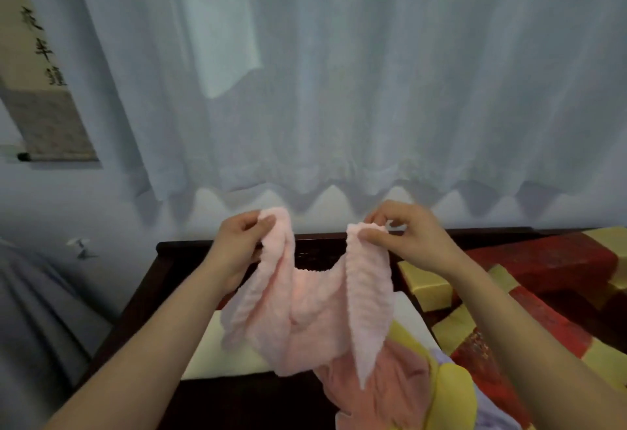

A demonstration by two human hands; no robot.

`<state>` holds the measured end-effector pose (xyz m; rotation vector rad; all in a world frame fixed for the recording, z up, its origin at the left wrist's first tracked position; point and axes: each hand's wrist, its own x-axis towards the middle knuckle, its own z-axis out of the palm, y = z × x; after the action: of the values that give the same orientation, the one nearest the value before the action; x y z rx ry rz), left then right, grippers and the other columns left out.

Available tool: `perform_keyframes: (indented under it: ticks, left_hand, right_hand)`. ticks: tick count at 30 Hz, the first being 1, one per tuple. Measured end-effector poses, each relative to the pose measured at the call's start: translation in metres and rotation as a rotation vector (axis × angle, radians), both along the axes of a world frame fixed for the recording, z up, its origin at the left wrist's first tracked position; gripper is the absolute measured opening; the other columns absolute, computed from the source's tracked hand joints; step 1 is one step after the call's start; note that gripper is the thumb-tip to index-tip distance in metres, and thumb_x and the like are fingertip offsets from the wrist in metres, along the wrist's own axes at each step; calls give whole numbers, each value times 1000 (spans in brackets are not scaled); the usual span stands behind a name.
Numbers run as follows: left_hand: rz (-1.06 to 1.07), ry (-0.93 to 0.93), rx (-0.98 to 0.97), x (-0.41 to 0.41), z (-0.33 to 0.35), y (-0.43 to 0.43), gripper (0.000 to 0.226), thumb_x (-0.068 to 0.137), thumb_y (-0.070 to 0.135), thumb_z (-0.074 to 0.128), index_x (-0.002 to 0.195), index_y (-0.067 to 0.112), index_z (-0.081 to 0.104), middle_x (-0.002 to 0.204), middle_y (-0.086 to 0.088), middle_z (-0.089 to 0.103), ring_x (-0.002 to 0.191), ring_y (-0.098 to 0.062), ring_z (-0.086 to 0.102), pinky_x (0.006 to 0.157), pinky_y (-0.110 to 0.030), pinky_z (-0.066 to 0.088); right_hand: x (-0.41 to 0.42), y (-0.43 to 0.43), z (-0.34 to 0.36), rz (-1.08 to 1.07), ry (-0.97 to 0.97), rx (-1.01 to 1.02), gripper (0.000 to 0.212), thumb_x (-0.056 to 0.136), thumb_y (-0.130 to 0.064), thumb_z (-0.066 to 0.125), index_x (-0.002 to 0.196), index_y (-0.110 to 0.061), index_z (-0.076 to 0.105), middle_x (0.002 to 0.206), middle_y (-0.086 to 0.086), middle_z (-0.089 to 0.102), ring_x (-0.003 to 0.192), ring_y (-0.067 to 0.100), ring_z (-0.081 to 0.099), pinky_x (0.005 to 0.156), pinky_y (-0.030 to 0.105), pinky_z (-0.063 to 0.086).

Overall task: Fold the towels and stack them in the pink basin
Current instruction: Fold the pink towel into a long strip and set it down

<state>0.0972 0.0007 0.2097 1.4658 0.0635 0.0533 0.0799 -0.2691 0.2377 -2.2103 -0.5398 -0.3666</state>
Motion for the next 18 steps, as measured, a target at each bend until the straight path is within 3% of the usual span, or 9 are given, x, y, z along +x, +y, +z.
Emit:
perform_keyframes:
  ticks: [2, 5, 7, 10, 14, 18]
  left_hand:
    - [-6, 1, -43, -11, -11, -13, 11, 91, 10, 59, 92, 13, 69, 75, 1, 70, 69, -11, 62, 61, -22, 53]
    - [11, 16, -71, -22, -24, -27, 8, 86, 5, 64, 89, 12, 66, 70, 5, 72, 62, -8, 63, 56, -21, 52]
    - [-10, 36, -79, -30, -30, -35, 7, 85, 3, 66, 87, 9, 65, 68, 3, 72, 56, -6, 63, 50, -20, 52]
    - [-89, 58, -80, -40, -37, -40, 11, 85, 5, 66, 95, 4, 69, 83, -9, 75, 69, -16, 69, 61, -27, 57]
    - [-177, 45, -21, -46, -41, -40, 19, 87, 8, 64, 105, 5, 70, 97, -15, 75, 91, -28, 71, 83, -41, 57]
    - [-251, 0, 27, -49, -38, -41, 16, 90, 8, 60, 100, 11, 72, 94, -10, 76, 90, -23, 72, 83, -36, 57]
  right_hand:
    - [-6, 13, -2, 154, 139, 187, 10, 84, -13, 71, 78, -10, 64, 76, 3, 66, 73, 9, 59, 68, 22, 44]
    - [-11, 27, -10, 241, 212, 258, 8, 85, -1, 66, 88, -7, 69, 82, 8, 69, 77, 11, 63, 72, 26, 48]
    - [-13, 33, -15, 229, 219, 280, 5, 80, -2, 72, 83, -7, 72, 82, 13, 72, 75, 12, 64, 70, 26, 49]
    - [-16, 40, -22, 173, 239, 379, 7, 73, -6, 79, 74, -8, 73, 71, 13, 67, 65, 12, 57, 60, 20, 45]
    - [-17, 41, -32, 194, 278, 317, 6, 74, -9, 80, 76, -12, 75, 70, 5, 68, 65, 13, 53, 61, 22, 42]
    - [-19, 39, -34, 256, 287, 205, 6, 77, -14, 77, 83, -11, 76, 76, 13, 70, 66, 17, 51, 62, 23, 39]
